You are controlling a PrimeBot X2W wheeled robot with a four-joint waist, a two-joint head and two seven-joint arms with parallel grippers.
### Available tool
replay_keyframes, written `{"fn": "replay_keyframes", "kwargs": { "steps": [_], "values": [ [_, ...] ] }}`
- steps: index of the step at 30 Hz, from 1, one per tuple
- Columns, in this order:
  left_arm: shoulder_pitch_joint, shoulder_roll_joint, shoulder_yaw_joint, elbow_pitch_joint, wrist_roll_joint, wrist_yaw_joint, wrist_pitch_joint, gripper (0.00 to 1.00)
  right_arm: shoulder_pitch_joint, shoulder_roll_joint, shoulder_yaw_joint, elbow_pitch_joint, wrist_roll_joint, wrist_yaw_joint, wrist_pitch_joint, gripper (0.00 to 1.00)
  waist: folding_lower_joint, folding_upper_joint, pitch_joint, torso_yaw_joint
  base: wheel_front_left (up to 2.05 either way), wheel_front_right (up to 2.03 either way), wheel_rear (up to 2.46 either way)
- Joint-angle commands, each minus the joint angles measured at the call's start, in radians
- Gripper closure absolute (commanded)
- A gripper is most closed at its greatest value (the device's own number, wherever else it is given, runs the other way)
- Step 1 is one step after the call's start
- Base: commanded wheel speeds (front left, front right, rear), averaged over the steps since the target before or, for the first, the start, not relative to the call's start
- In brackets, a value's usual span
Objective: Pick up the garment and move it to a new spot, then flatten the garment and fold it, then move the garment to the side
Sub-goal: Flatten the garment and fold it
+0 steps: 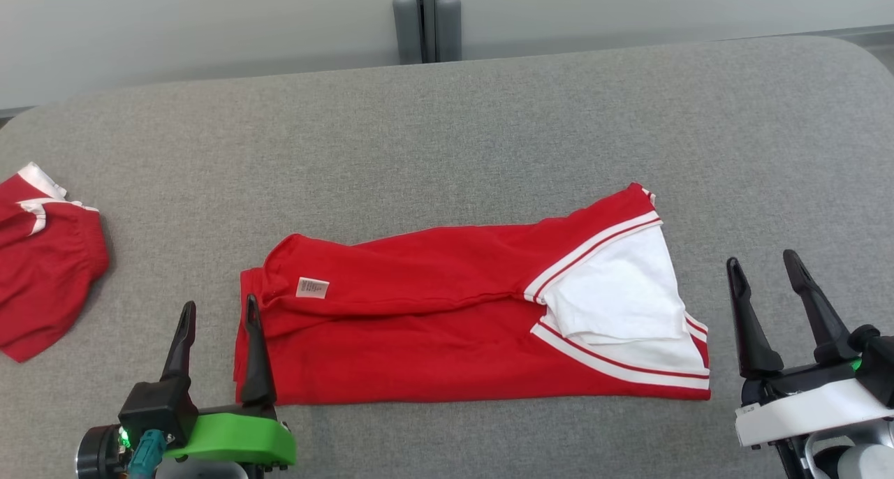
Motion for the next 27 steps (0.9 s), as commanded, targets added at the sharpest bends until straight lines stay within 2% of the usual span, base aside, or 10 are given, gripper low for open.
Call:
{"fn": "replay_keyframes", "kwargs": {
  "steps": [1, 8, 18, 27],
  "values": [
    [0.018, -0.008, 0.011, 0.009, 0.015, -0.011, -0.003, 0.00, 0.017, -0.001, 0.000, 0.008, -0.012, -0.001, 0.005, 0.00, 0.0001, -0.0001, -0.016, 0.003, 0.00, 0.00, 0.00],
    [0.044, -0.041, 0.050, 0.050, 0.051, -0.060, -0.003, 0.00, 0.042, 0.003, 0.011, 0.025, -0.024, -0.001, 0.016, 0.00, 0.0001, -0.0001, -0.039, 0.005, 0.00, 0.00, 0.00],
    [0.041, -0.071, 0.087, 0.077, 0.094, -0.101, -0.003, 0.00, 0.045, 0.005, 0.012, 0.041, -0.016, -0.001, 0.037, 0.00, 0.0001, -0.0001, -0.043, 0.011, 0.00, 0.00, 0.00],
    [-0.035, -0.098, 0.093, 0.080, 0.134, -0.140, -0.003, 0.00, 0.000, -0.036, 0.004, 0.133, 0.002, -0.001, 0.049, 0.00, 0.0001, -0.0001, 0.029, 0.052, 0.00, 0.00, 0.00]
  ]
}}
